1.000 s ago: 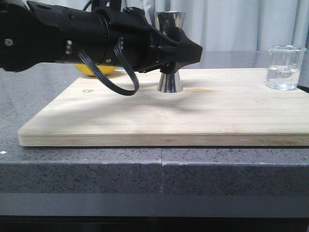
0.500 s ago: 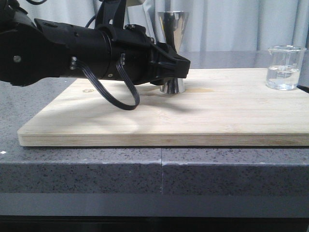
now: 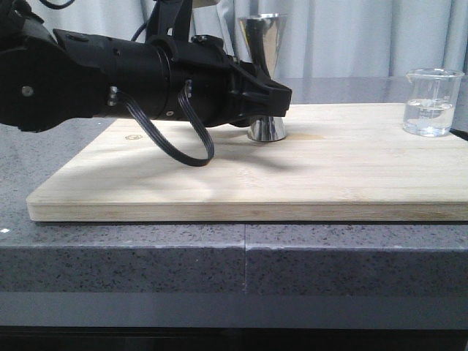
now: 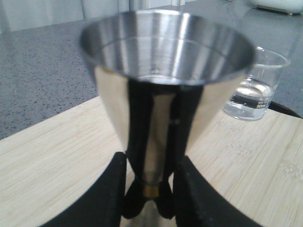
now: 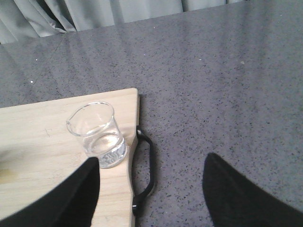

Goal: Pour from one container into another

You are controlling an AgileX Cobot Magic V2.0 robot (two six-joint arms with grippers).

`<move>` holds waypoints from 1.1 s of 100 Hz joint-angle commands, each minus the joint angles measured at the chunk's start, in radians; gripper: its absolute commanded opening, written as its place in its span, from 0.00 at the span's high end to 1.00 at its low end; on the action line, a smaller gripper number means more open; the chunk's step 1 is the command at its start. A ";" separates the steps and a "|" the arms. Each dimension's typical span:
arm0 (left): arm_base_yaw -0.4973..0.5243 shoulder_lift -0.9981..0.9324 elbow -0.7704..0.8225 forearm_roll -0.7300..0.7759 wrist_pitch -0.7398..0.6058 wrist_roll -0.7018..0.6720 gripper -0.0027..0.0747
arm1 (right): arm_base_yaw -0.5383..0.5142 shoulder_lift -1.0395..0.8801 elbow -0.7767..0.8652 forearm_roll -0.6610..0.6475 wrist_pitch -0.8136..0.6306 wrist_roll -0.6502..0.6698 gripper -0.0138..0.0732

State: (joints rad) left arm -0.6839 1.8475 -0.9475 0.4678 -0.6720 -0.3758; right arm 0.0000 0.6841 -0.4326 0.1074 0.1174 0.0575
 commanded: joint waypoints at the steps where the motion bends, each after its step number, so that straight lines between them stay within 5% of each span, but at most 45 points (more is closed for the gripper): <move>1: 0.000 -0.043 -0.027 -0.012 -0.103 -0.010 0.99 | -0.005 0.004 -0.038 -0.017 -0.078 -0.004 0.36; 40: -0.002 -0.057 -0.027 0.031 -0.099 -0.057 0.99 | 0.032 0.100 -0.038 -0.058 -0.095 -0.004 0.36; 90: -0.002 -0.123 -0.027 0.084 -0.050 -0.118 0.99 | 0.161 0.329 -0.038 -0.173 -0.319 -0.004 0.35; 110: -0.002 -0.123 -0.027 0.108 -0.048 -0.119 0.99 | 0.161 0.430 -0.038 -0.182 -0.407 -0.004 0.26</move>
State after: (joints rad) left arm -0.6839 1.7818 -0.9475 0.5891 -0.6501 -0.4812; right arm 0.1613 1.0939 -0.4371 -0.0631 -0.1733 0.0575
